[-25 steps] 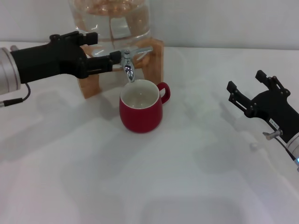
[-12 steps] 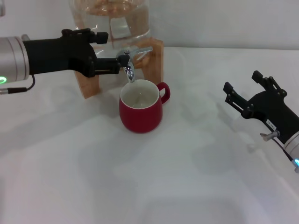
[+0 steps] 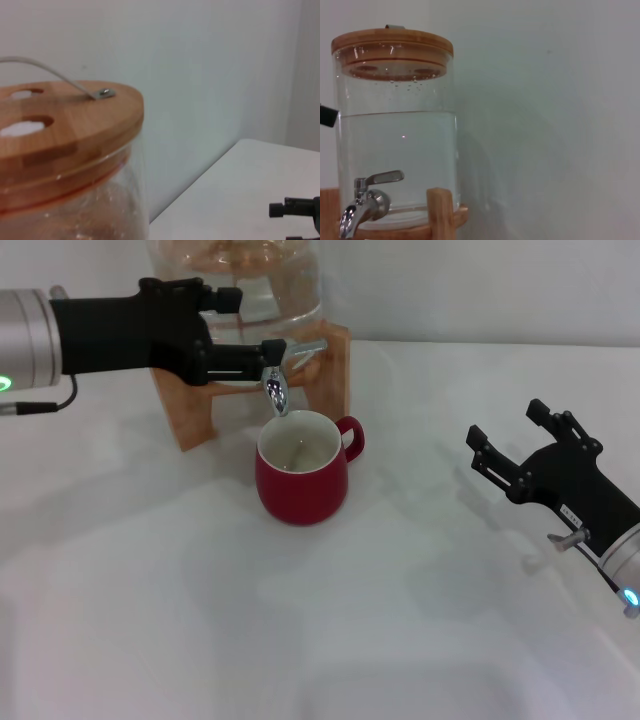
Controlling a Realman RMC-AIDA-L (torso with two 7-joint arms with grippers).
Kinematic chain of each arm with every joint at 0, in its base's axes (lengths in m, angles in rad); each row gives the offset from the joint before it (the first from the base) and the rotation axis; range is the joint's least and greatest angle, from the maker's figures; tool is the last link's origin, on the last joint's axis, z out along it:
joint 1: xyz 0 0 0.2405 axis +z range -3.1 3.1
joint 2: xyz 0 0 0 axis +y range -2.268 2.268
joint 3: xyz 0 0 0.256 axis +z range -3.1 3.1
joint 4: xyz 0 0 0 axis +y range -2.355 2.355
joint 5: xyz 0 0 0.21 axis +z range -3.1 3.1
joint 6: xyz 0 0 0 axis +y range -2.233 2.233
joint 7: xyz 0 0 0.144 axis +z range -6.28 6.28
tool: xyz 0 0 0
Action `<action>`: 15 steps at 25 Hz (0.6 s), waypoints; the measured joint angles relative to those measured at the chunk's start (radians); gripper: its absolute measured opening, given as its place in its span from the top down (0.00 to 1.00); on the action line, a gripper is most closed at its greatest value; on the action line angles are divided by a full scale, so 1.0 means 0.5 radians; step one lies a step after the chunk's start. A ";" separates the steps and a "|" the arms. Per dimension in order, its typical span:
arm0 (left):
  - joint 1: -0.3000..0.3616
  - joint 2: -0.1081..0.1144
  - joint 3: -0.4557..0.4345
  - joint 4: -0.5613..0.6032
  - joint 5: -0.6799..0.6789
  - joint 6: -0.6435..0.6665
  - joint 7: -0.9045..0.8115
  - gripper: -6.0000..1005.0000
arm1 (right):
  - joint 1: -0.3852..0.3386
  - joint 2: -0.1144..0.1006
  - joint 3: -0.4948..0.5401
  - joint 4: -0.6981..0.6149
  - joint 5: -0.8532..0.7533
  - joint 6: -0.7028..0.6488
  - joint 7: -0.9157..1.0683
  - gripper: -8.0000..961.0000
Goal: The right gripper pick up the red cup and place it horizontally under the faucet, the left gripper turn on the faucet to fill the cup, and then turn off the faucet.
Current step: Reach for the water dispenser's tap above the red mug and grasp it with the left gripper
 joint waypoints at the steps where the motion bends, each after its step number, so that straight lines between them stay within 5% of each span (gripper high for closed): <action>1: -0.010 0.001 0.000 -0.005 0.001 -0.001 -0.002 0.16 | -0.003 0.000 -0.002 0.001 0.000 -0.001 0.000 0.09; 15: -0.181 0.002 0.000 -0.140 0.201 0.014 -0.011 0.16 | -0.017 0.005 -0.047 0.020 0.001 -0.002 0.000 0.09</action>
